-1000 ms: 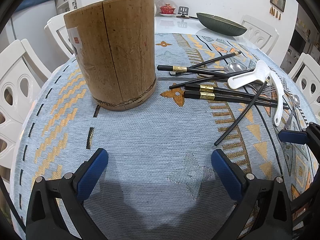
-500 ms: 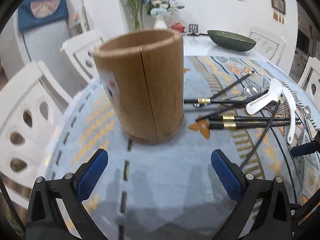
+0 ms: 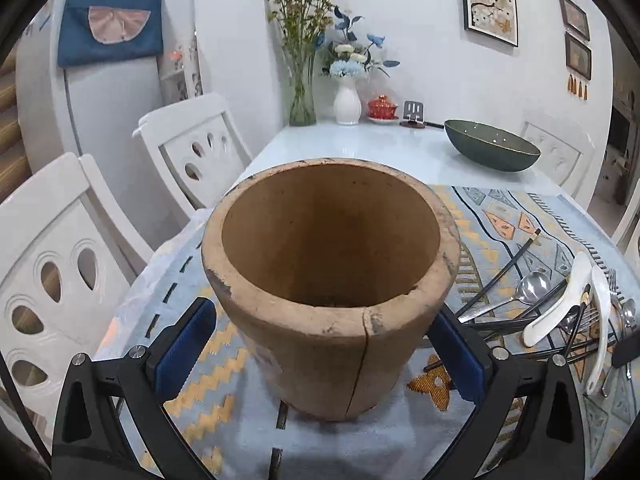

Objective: Organize utensils
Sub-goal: 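Lift the wooden holder with the left gripper while the right gripper grasps a black chopstick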

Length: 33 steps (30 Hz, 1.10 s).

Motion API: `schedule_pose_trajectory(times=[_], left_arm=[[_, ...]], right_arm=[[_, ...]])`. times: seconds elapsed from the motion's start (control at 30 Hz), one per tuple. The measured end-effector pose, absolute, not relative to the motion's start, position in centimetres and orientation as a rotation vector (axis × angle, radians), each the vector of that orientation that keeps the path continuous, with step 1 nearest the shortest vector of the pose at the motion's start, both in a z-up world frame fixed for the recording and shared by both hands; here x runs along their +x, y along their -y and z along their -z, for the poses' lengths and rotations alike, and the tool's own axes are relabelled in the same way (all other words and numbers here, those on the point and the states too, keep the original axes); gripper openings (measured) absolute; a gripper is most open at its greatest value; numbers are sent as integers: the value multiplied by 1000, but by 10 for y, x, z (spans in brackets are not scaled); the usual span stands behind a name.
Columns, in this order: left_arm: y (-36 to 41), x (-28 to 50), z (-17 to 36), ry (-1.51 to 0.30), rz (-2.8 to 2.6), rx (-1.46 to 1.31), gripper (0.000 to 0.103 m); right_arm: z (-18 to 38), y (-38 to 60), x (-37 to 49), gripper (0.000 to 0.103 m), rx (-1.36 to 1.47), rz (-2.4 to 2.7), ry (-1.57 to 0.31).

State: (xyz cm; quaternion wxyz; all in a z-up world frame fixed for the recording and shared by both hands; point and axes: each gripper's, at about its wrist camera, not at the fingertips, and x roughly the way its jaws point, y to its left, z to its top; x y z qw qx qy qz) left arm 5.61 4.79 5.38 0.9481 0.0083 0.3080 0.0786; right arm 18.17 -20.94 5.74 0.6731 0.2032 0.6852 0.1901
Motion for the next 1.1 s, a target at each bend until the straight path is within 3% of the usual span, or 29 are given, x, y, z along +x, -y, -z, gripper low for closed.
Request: schedule_pose_trajectory(times=[0.2,0.27,0.33,0.47,0.53,0.67,0.7,0.73,0.77,1.0,1.1], left_arm=[[-47,60,-46,-619,-164,20,103],[-48,59,-45,-620,-166,22,103],[-48,58,-44,-617,-168,25,103],[-49,59,-45,-622,-167,25,103],[-49,61,-44,-630,-165,24,103],[-49,61,-44,-628,-165,24,103],[-49,61,-45,-625,-165,24,103],[-48,60,-45,-622,-165,24,103],[-48,60,-45,-621,-164,22,103],[-48,60,-44,-617,-162,19,103],[-48,59,-44,-612,-161,16,103]], right_arm=[[-54,254,210,96,709,-251,-1546],[-51,257,215,92,711,-217,-1567],[-45,259,221,82,708,-195,-1584],[-45,257,234,80,683,-173,-1560],[-45,254,237,69,620,-171,-1568],[-43,250,240,68,594,-168,-1572],[-45,252,239,61,597,-165,-1571],[-46,252,240,45,615,-176,-1562],[-48,253,241,39,643,-192,-1556],[-35,250,247,38,537,-93,-1615],[-35,252,240,37,617,-119,-1614]])
